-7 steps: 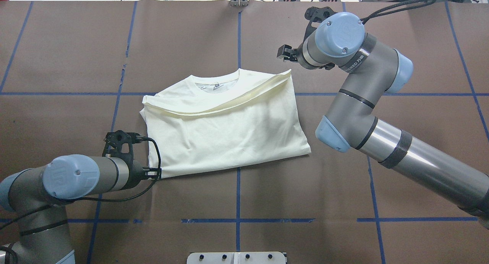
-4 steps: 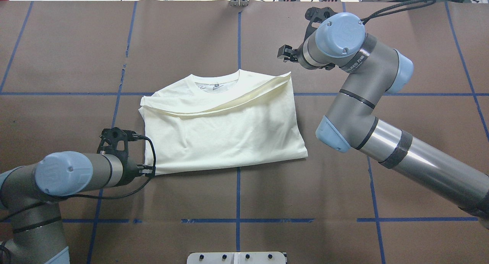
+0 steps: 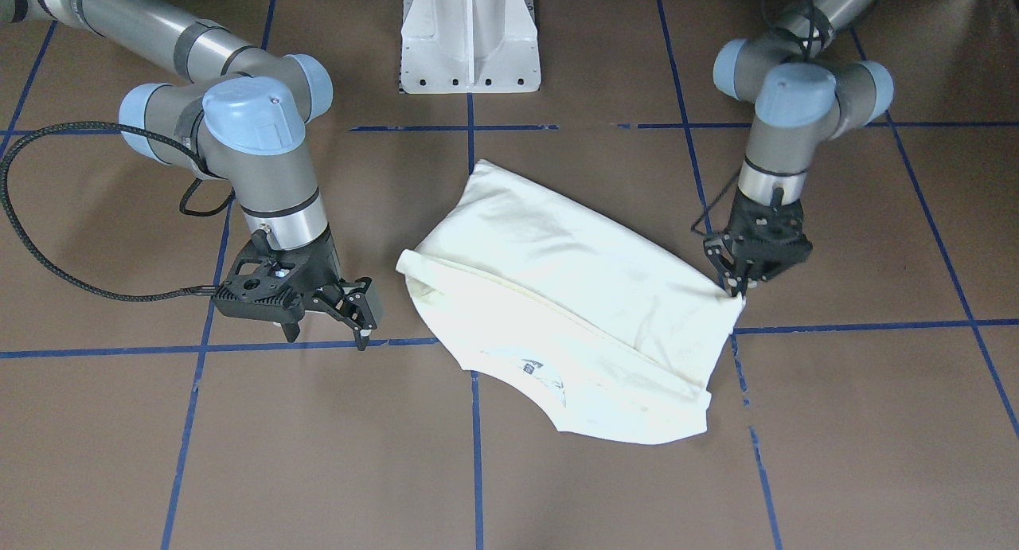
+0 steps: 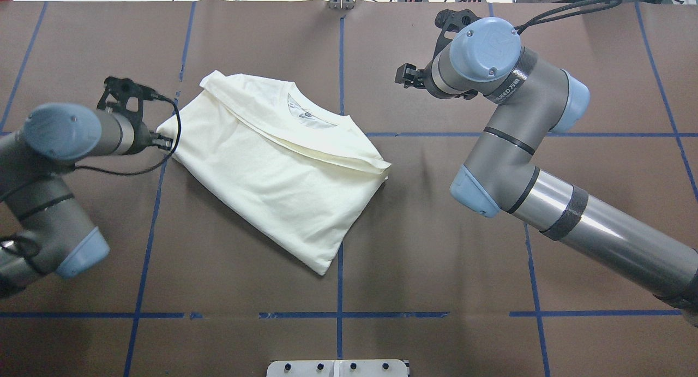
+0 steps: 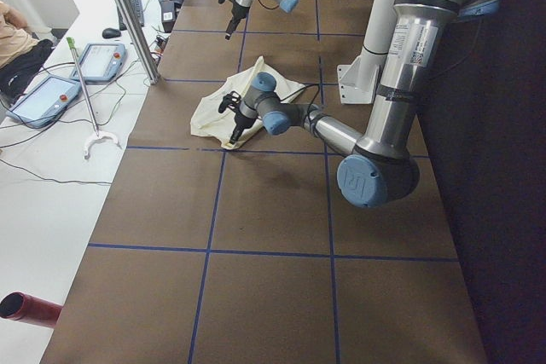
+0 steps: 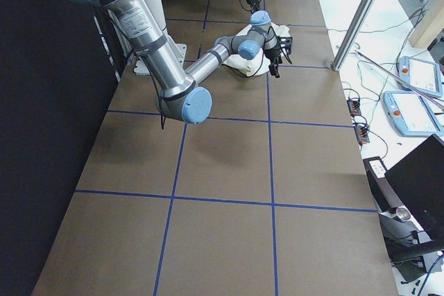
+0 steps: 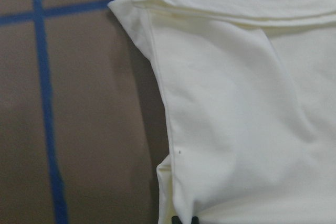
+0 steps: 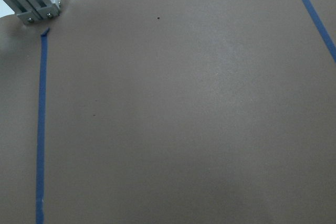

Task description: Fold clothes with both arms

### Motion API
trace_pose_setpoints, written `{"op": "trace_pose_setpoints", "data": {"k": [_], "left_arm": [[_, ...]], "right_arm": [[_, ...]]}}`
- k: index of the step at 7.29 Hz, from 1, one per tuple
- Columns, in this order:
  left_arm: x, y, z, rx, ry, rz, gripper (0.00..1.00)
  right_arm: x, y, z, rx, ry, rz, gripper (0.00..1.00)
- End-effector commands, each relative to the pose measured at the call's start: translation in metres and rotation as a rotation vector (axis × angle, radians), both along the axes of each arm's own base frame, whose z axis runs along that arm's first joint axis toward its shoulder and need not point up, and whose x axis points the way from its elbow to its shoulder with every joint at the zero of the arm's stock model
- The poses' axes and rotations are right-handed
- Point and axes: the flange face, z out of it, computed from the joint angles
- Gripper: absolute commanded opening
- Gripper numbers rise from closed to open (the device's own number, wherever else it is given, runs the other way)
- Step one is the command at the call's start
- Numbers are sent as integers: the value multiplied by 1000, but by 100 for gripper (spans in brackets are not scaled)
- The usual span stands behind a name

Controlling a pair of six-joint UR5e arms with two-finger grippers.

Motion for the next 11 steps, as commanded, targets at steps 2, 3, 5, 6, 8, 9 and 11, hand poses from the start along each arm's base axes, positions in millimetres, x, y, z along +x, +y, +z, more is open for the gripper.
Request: {"op": "trace_pose_setpoints", "data": {"k": [2, 3, 5, 6, 8, 9, 11], "left_arm": [[44, -190, -41, 52, -11, -90, 0], [42, -198, -44, 60, -6, -97, 0], [17, -206, -36, 81, 5, -116, 99], [-2, -214, -44, 102, 14, -103, 100], [-66, -206, -30, 131, 59, 23, 100], [-72, -199, -36, 149, 69, 22, 100], [-73, -197, -33, 149, 70, 21, 100]], "right_arm": [[6, 2, -10, 5, -13, 8, 100], [6, 4, -12, 4, -18, 9, 100], [-2, 7, -20, 5, -33, 6, 100], [-12, 10, -36, -21, -70, 29, 100], [-79, 6, -79, -121, -126, 79, 89], [-118, 5, -103, -145, -127, 101, 78], [-167, 23, -109, -131, -83, 91, 74]]}}
